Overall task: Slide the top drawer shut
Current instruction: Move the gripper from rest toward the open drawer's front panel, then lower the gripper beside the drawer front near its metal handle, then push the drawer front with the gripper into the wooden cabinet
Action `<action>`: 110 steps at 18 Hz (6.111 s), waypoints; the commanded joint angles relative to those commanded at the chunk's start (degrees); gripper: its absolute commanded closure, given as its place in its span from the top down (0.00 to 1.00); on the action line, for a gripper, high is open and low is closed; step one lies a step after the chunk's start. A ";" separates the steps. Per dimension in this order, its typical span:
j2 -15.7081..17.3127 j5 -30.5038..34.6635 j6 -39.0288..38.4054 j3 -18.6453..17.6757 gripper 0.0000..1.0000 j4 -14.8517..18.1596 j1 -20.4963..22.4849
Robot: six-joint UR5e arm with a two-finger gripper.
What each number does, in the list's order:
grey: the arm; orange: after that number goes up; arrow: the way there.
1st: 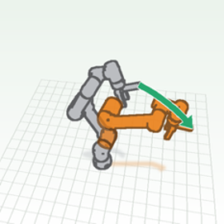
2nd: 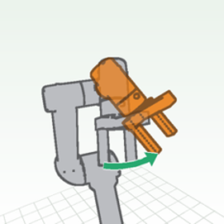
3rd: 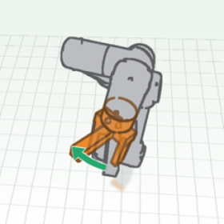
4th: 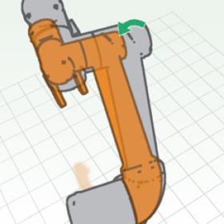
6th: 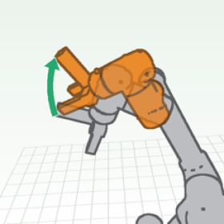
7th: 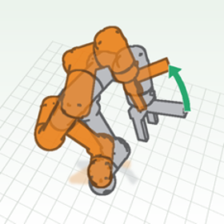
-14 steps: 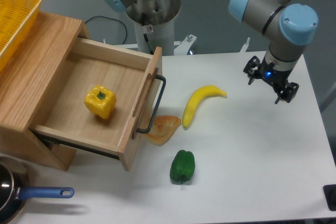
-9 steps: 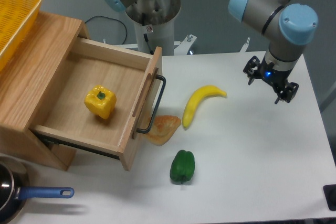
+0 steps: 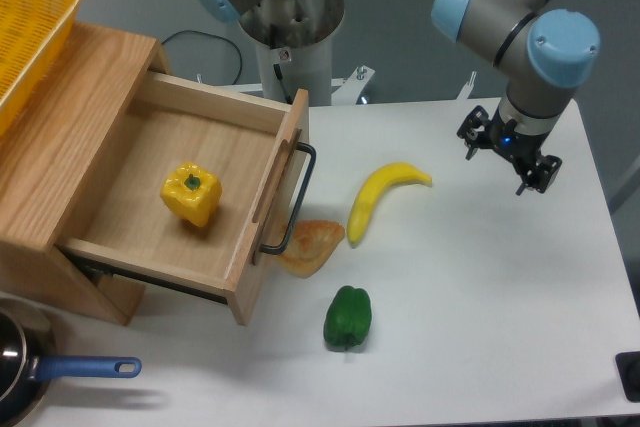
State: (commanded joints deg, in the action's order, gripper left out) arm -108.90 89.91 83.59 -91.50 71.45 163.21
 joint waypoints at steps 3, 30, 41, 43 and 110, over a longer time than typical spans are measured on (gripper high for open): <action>0.17 0.00 -4.12 -0.09 1.00 0.09 -0.35; 4.30 -7.11 -32.43 2.64 0.23 0.35 -17.05; 6.06 -8.08 -34.19 3.16 0.18 0.53 -18.10; 6.59 -9.22 -35.07 3.16 0.14 0.70 -18.10; 9.32 -8.35 -51.68 2.55 0.09 4.57 -32.87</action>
State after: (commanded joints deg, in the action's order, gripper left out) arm -99.58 81.56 31.91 -88.95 76.03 130.35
